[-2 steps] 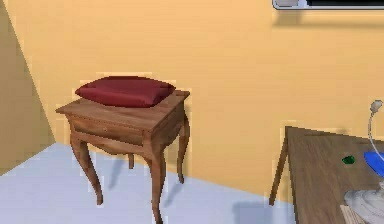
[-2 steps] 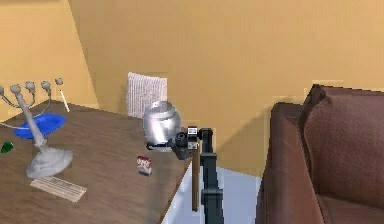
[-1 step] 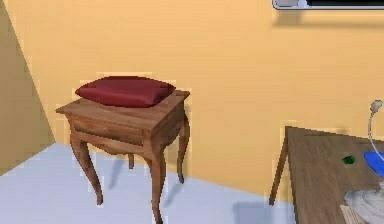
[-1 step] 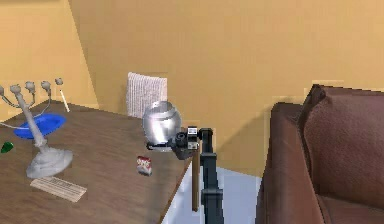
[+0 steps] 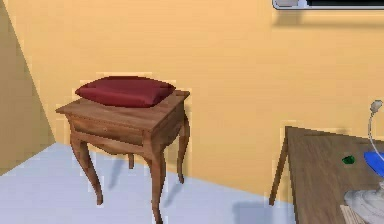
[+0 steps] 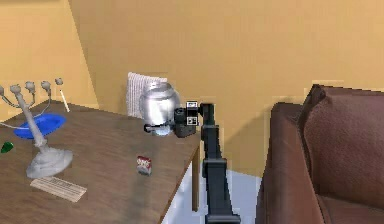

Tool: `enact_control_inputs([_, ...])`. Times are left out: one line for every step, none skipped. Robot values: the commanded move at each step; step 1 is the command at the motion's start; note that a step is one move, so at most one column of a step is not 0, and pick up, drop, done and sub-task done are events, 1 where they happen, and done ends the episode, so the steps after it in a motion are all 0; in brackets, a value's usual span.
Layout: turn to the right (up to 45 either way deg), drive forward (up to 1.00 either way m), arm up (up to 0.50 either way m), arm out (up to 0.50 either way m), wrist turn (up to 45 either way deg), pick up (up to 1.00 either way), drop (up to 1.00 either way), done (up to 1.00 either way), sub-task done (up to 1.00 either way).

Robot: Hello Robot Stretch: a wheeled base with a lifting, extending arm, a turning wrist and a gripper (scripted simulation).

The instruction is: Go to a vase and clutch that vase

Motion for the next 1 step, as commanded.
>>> enact_control_inputs([0.0,0.00,0.00,0.00,0.0,0.00,0.00,1.00,0.00])
